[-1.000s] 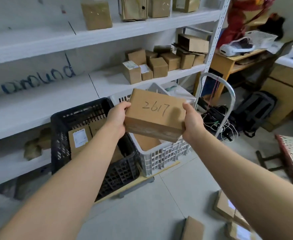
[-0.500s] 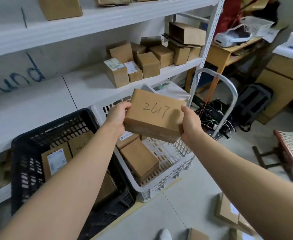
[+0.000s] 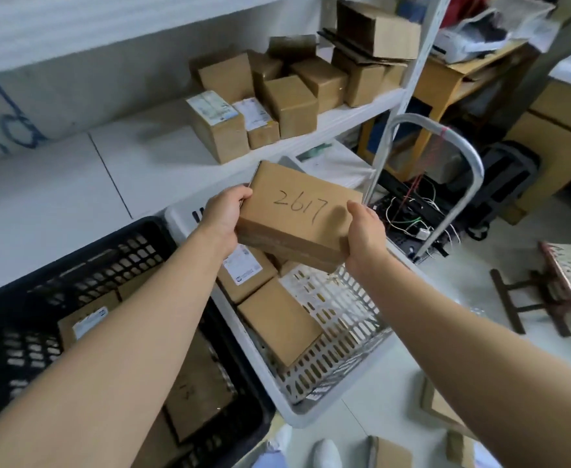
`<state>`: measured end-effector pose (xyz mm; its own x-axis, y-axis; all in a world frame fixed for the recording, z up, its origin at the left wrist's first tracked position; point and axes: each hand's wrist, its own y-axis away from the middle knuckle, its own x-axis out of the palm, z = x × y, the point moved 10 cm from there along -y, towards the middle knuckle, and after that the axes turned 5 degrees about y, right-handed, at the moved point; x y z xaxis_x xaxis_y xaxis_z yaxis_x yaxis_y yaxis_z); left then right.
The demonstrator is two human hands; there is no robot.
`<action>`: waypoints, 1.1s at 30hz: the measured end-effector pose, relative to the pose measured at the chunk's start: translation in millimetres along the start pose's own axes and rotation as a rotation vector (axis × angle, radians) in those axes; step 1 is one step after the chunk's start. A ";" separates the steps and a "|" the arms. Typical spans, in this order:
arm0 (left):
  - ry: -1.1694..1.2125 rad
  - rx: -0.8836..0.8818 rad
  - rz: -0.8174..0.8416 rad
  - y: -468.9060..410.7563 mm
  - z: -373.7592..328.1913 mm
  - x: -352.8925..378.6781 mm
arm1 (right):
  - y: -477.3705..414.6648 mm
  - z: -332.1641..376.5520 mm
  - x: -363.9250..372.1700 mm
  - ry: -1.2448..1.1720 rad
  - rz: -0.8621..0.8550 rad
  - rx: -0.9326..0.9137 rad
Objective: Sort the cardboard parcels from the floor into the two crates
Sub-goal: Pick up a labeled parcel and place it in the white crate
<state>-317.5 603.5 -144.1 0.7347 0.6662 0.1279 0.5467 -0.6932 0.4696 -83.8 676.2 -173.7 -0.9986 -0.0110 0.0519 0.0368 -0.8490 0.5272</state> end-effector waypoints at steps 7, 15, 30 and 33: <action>0.113 0.085 -0.263 33.4 -30.2 -133.4 | 40.9 -15.3 125.3 0.117 0.225 -0.035; 0.332 0.046 -0.536 100.4 8.9 -273.1 | 113.6 -66.8 226.8 0.254 0.529 -0.007; 0.466 -0.251 -0.763 97.4 121.7 -379.5 | 127.1 -156.0 403.6 0.997 0.886 -0.304; 0.527 -0.346 -0.736 89.7 138.1 -381.8 | 124.1 -183.4 431.3 1.200 0.931 -0.369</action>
<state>-493.5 249.0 -271.4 -0.0645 0.9973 0.0342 0.5878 0.0103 0.8090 -517.0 469.3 -241.4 -0.0824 -0.8331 -0.5469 0.8042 -0.3797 0.4572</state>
